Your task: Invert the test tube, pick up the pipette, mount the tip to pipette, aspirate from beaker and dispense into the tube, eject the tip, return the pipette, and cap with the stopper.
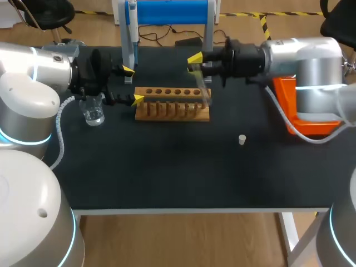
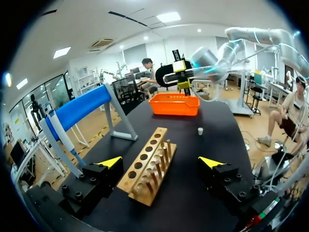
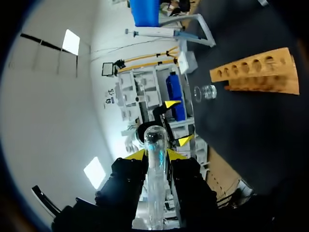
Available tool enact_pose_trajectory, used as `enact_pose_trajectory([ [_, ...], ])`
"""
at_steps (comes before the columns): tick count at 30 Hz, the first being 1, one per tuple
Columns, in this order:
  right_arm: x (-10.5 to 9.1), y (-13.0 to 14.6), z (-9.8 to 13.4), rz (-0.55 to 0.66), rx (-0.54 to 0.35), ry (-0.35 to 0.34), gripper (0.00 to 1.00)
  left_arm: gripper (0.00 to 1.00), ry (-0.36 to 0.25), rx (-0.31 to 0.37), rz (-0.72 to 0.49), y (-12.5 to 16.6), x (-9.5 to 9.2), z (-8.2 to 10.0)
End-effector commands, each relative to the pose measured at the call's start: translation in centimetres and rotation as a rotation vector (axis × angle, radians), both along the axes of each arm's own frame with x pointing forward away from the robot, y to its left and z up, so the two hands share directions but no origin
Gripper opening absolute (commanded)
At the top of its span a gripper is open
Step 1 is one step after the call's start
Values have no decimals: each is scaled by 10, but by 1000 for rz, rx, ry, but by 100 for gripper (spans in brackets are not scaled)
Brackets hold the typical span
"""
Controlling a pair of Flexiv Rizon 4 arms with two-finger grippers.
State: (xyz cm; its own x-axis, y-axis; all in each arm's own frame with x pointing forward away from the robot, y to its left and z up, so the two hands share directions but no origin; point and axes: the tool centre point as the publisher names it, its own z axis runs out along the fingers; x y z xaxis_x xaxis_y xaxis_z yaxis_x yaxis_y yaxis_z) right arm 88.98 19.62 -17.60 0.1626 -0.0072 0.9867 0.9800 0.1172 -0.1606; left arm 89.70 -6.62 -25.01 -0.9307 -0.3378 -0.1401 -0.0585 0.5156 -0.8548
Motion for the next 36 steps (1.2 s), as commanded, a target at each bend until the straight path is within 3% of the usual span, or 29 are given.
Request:
enact_pose_trajectory([
  [1, 3, -1, -2, -19, 21, -83, 0, 100, 0, -1, -1, 0, 0, 0],
  [5, 2, -2, -1, -17, 39, -160, 0, 100, 0, -1, -1, 0, 0, 0],
  [9, 0, -3, 1, -7, 67, -170, 0, 100, 0, -1, -1, 0, 0, 0],
  [15, -2, -4, -2, -5, 41, -192, 0, 100, 0, -1, -1, 0, 0, 0],
  [36, -2, -7, -4, -6, 45, -136, 0, 100, 0, -1, -1, 0, 0, 0],
])
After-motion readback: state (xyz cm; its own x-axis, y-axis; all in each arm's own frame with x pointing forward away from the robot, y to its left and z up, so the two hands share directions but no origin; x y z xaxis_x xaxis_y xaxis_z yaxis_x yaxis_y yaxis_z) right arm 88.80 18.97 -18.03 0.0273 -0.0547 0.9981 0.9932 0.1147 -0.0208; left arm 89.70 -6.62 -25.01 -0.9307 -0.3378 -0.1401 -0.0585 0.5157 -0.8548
